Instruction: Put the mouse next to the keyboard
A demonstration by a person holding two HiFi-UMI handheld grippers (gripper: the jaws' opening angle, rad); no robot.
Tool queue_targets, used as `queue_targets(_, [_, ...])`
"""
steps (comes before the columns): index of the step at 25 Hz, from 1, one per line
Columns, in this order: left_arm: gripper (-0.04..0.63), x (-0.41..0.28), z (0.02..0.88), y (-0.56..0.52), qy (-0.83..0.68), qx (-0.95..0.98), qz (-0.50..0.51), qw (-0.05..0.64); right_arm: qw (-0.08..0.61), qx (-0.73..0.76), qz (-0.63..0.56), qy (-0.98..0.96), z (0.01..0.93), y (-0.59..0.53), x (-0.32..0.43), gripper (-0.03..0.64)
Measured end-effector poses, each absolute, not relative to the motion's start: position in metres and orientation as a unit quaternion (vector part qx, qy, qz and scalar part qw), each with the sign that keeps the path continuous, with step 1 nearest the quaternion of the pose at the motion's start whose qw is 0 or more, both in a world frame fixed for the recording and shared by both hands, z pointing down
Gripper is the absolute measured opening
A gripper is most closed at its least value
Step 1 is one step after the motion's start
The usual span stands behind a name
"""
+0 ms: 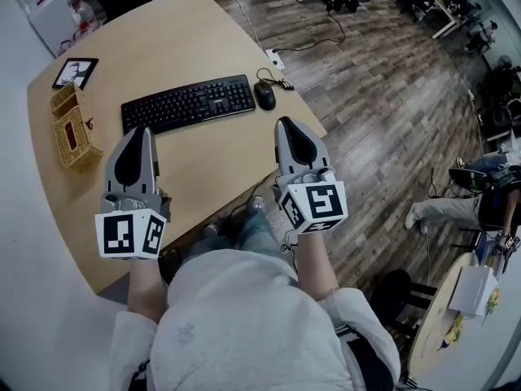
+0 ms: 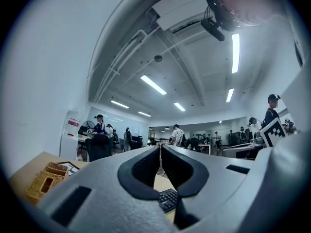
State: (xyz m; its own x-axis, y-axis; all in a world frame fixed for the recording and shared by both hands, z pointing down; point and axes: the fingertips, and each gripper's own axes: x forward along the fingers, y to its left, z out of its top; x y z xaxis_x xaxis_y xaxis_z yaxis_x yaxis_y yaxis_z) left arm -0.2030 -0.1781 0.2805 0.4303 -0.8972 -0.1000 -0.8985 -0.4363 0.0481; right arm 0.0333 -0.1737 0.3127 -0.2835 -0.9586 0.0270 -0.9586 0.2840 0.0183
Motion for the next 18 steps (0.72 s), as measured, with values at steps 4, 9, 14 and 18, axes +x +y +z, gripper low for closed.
queue_targets(4, [0.018, -0.2073, 0.2824, -0.1771, 0.536, -0.843, 0.048, 0.014, 0.013, 0.598, -0.001, -0.801, 0.3109, -0.1714, 0.0296, 0.02])
queue_targets(9, [0.018, -0.2078, 0.2867, -0.1787, 0.53, -0.847, 0.047, 0.015, 0.014, 0.6, 0.001, -0.8, 0.3137, -0.1718, 0.0264, 0.02])
queue_targets(14, [0.018, -0.2046, 0.2836, -0.1805, 0.523, -0.851, 0.049, 0.017, 0.014, 0.603, 0.002, -0.798, 0.3102, -0.1716, 0.027, 0.02])
queue_targets(18, [0.018, -0.204, 0.2824, -0.1822, 0.52, -0.853, 0.048, 0.019, 0.012, 0.603, 0.002, -0.797, 0.3086, -0.1728, 0.026, 0.02])
